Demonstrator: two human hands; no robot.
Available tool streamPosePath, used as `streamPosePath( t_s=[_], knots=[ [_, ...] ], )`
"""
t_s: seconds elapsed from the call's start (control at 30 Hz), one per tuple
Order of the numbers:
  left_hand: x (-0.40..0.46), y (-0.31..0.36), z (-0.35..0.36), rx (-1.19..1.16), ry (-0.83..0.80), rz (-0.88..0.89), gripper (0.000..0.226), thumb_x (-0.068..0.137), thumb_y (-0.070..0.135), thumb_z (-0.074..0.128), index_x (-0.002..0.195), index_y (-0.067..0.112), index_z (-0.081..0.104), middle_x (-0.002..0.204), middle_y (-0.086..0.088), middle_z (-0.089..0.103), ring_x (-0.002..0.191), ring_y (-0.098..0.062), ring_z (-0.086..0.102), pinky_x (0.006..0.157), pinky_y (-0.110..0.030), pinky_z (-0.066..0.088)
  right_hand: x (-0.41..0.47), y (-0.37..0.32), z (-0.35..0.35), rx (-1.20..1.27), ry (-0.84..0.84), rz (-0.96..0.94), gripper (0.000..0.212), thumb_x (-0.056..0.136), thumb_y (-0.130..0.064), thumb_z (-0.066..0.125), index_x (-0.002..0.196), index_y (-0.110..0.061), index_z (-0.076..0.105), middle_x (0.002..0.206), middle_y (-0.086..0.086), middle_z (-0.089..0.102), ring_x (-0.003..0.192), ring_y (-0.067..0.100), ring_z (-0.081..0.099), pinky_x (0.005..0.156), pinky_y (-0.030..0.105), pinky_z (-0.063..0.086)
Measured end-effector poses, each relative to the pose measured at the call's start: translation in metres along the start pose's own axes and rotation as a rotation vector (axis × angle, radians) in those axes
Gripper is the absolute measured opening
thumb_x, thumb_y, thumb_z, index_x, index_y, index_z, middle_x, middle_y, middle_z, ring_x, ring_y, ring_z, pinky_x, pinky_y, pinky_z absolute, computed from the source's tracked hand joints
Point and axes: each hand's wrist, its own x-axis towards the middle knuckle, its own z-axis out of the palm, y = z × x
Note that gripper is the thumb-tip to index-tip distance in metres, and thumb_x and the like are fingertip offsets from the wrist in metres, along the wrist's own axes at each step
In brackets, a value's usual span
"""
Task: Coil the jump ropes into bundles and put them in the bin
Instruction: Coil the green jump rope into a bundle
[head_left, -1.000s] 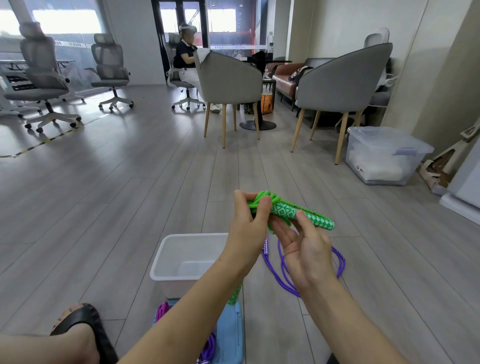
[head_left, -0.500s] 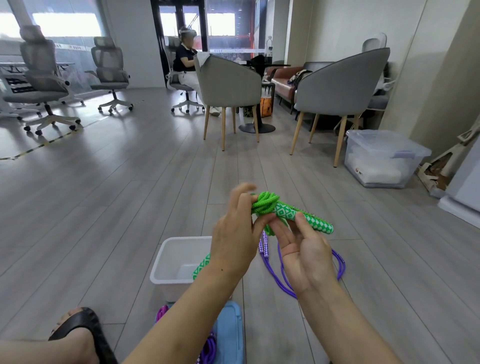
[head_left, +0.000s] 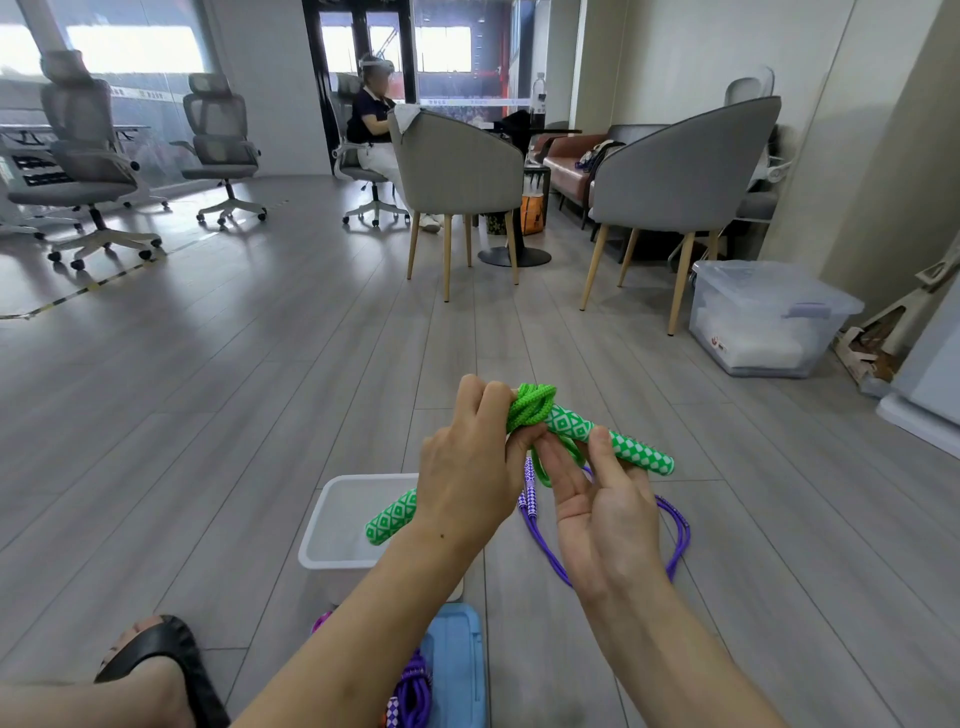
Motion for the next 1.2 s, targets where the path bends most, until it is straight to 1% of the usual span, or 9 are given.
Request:
streamPosePath(
  t_s=[0.13,0.37,0.5,0.63,0.8,0.9,1.0,1.1,1.2],
  knots=[
    [-0.001,0.003,0.002,0.038,0.027,-0.017,0.026,0.099,0.034,0.059,0.098,0.024,0.035,0.093,-0.001,0.048,0.054,-0.029,0.052,0.045,-0.042,0.046,-0.004,0.0,0.003,-0.078,-0.035,-0.082,0.016,0.103,-0.008,0.057,0.117,-0.006,0.049,0.125,0.033,0.062,0.099,0.045,0.074,0.077,0.038,0.064],
    [-0.008,-0.001,0.004,0.086,0.103,-0.05,0.024,0.097,0.044,0.047,0.092,0.025,0.035,0.073,-0.001,0.056,0.043,-0.03,0.051,0.04,-0.033,0.037,-0.006,0.01,-0.003,-0.109,-0.033,-0.043,0.018,0.104,-0.01,0.055,0.118,0.002,0.054,0.123,0.029,0.068,0.104,0.038,0.075,0.082,0.039,0.064],
    [-0.012,0.005,0.011,-0.006,0.102,-0.078,0.019,0.097,0.04,0.045,0.109,0.025,0.045,0.12,0.005,0.067,0.069,-0.031,0.068,0.049,-0.041,0.051,0.005,0.017,-0.009,-0.069,-0.053,0.112,0.033,0.105,-0.015,0.054,0.127,0.008,0.059,0.121,0.022,0.072,0.11,0.028,0.073,0.084,0.036,0.063],
    [-0.014,-0.005,0.021,-0.302,-0.064,-0.009,0.027,0.093,0.046,0.06,0.11,0.026,0.054,0.138,0.009,0.054,0.103,-0.011,0.064,0.07,-0.034,0.055,0.025,0.005,-0.019,-0.009,-0.048,0.216,0.038,0.106,-0.027,0.05,0.122,0.005,0.066,0.116,0.021,0.071,0.101,0.024,0.072,0.098,0.037,0.059],
    [-0.016,0.021,0.022,-1.124,-0.094,-0.547,0.03,0.1,0.054,0.042,0.109,0.026,0.039,0.112,-0.009,0.056,0.078,-0.016,0.055,0.057,-0.026,0.046,0.042,-0.013,-0.026,-0.041,-0.062,0.27,0.054,0.106,-0.044,0.042,0.129,0.0,0.063,0.134,0.022,0.066,0.121,0.036,0.065,0.099,0.044,0.056],
    [-0.01,0.022,0.024,-1.118,-0.254,-0.799,0.038,0.099,0.064,0.039,0.117,0.03,0.038,0.1,-0.009,0.053,0.066,-0.014,0.053,0.044,-0.025,0.042,0.047,-0.019,-0.023,-0.102,-0.088,0.303,0.068,0.1,-0.046,0.05,0.148,0.002,0.046,0.146,0.028,0.054,0.131,0.04,0.059,0.099,0.054,0.055],
    [-0.01,0.013,0.022,-1.179,-0.581,-0.887,0.088,0.083,0.085,0.032,0.134,0.019,0.06,0.08,-0.005,0.056,0.053,-0.008,0.049,0.042,-0.02,0.035,0.047,-0.025,-0.019,-0.226,-0.131,0.322,0.062,0.1,-0.048,0.051,0.136,0.002,0.051,0.141,0.037,0.051,0.126,0.048,0.057,0.095,0.057,0.058],
    [-0.016,0.008,0.016,-1.184,-0.746,-0.718,0.072,0.088,0.081,0.03,0.131,0.035,0.064,0.075,-0.001,0.056,0.057,-0.01,0.043,0.045,-0.02,0.03,0.054,-0.029,-0.026,-0.404,-0.142,0.245,0.054,0.101,-0.04,0.053,0.123,0.01,0.059,0.127,0.039,0.058,0.115,0.049,0.061,0.098,0.059,0.054],
    [-0.019,0.01,0.016,-1.016,-0.746,-0.573,0.044,0.102,0.057,0.042,0.133,0.028,0.051,0.08,-0.004,0.059,0.055,-0.013,0.047,0.048,-0.023,0.031,0.056,-0.031,-0.03,-0.502,-0.191,0.178,0.051,0.102,-0.03,0.057,0.127,0.015,0.056,0.13,0.043,0.056,0.123,0.054,0.058,0.106,0.07,0.044]
  ],
)
